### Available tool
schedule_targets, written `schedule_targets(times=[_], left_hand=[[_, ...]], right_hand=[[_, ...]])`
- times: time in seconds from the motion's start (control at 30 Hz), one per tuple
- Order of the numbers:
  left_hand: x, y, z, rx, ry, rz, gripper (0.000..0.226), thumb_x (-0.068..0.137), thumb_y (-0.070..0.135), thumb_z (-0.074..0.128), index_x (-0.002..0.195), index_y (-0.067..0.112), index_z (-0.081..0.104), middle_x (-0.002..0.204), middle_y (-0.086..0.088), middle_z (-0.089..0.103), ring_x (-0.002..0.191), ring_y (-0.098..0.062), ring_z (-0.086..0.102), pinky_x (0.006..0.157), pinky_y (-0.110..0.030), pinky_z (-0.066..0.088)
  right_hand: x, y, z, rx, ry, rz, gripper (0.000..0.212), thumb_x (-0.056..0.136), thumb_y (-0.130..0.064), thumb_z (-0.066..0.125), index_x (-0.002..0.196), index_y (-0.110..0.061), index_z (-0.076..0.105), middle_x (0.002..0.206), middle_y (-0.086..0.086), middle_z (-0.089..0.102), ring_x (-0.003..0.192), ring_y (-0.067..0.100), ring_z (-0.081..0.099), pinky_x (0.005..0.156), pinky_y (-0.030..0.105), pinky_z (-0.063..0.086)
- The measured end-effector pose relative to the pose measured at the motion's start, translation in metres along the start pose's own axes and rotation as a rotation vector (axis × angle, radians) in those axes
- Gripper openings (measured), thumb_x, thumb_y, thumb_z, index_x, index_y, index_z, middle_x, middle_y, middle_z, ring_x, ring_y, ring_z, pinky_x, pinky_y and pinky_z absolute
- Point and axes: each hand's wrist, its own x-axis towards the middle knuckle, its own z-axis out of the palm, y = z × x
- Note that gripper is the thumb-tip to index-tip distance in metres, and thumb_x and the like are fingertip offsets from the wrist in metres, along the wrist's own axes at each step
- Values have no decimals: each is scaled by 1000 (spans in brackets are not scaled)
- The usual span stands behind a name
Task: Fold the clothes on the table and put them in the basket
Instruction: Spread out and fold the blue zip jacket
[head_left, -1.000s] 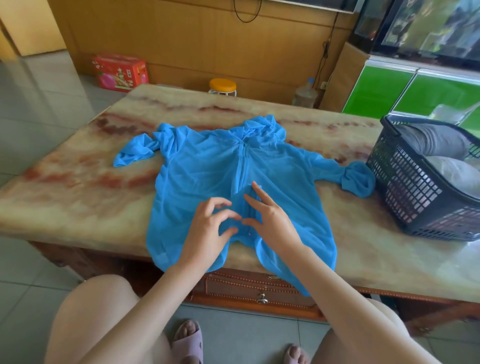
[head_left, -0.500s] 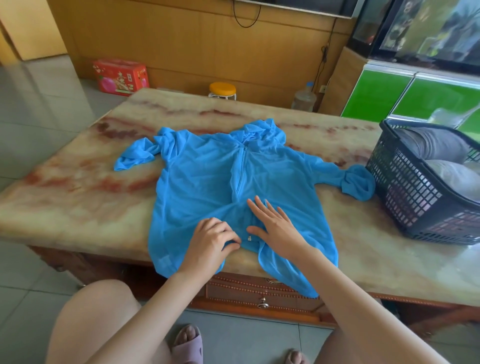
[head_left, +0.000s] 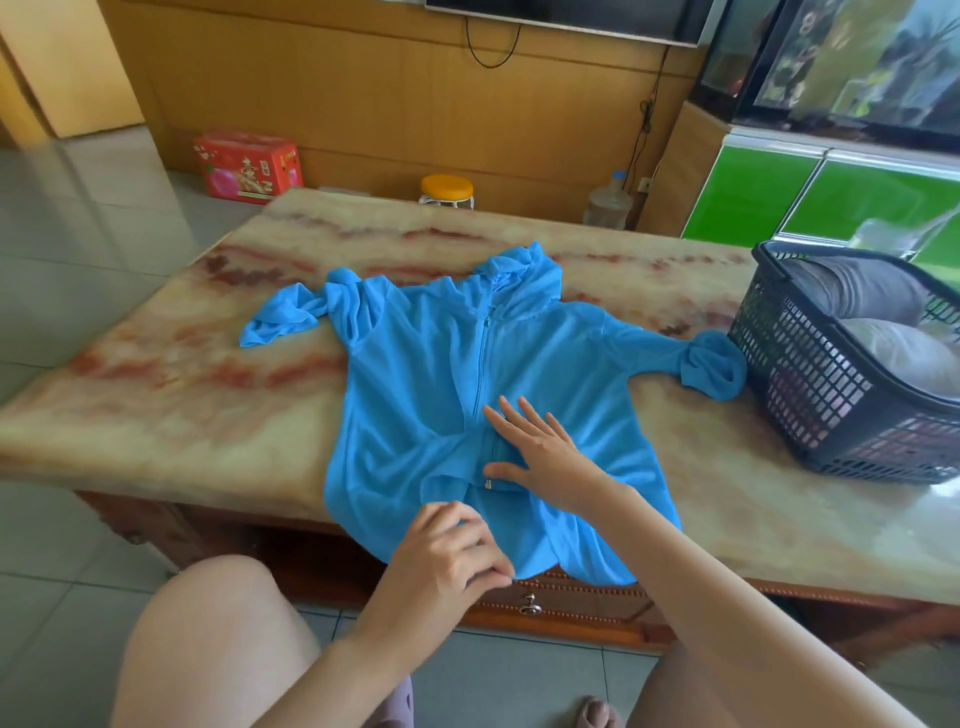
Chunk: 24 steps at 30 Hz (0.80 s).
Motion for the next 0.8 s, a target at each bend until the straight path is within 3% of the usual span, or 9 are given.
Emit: schedule_targets(times=[0.23,0.3,0.4,0.47,0.53,0.63,0.73,0.8], left_hand=[[-16,-17,11,-30,-96,-141,18,81,44,56,77,31,68,73,19,58,80,-1,48,77,-15,31],[-21,-15,14,-52,-105,-136,20,81,46,57,85,32,71,78,20,62,83,-1,51,79,-14,33],[-21,-18,7,-46,39,-193,21,84,42,58,95,29,69,92,20,61,91,-3,54,83,-19,39],[-17,-27,-1,9,181,-289,22,82,33,66,103,25,64,100,15,58,96,-7,54,88,-22,40],[-14,-35,-8,39,260,-415,41,73,22,80,108,19,60,104,8,55,94,-14,54,87,-25,41],[-10,-39,-8,8,283,-570,54,62,23,86,107,13,57,97,5,55,83,-16,54,79,-28,44],[-4,-40,-2,-13,250,-643,50,61,26,87,102,15,61,84,10,58,80,-17,54,74,-33,47],[1,-39,-1,6,228,-599,37,64,20,86,95,17,67,79,11,61,78,-16,55,72,-36,50]], right_hand=[[-19,-3,6,91,4,-40,68,94,-53,42,151,-34,10,160,-10,0,146,6,-7,119,34,-8],[-26,-1,4,183,32,-54,68,93,-49,50,151,-32,19,159,-11,10,146,4,2,120,34,-2],[-34,2,1,342,74,-53,68,87,-40,64,147,-30,32,155,-14,22,142,1,18,118,27,15],[-38,5,1,435,86,-42,71,82,-39,71,143,-36,35,155,-20,18,140,-2,21,114,20,23],[-41,6,4,476,85,-40,78,77,-43,75,142,-44,32,154,-28,10,139,-6,18,111,19,25],[-44,3,13,456,63,-54,92,71,-38,81,146,-37,26,154,-32,-6,136,-12,14,107,15,27],[-43,-5,23,416,128,-28,82,75,-25,79,141,-28,31,156,-23,-8,131,-3,29,97,17,38],[-43,-10,24,386,189,-2,66,78,-12,71,134,-27,39,157,-20,3,123,12,48,88,30,49]])
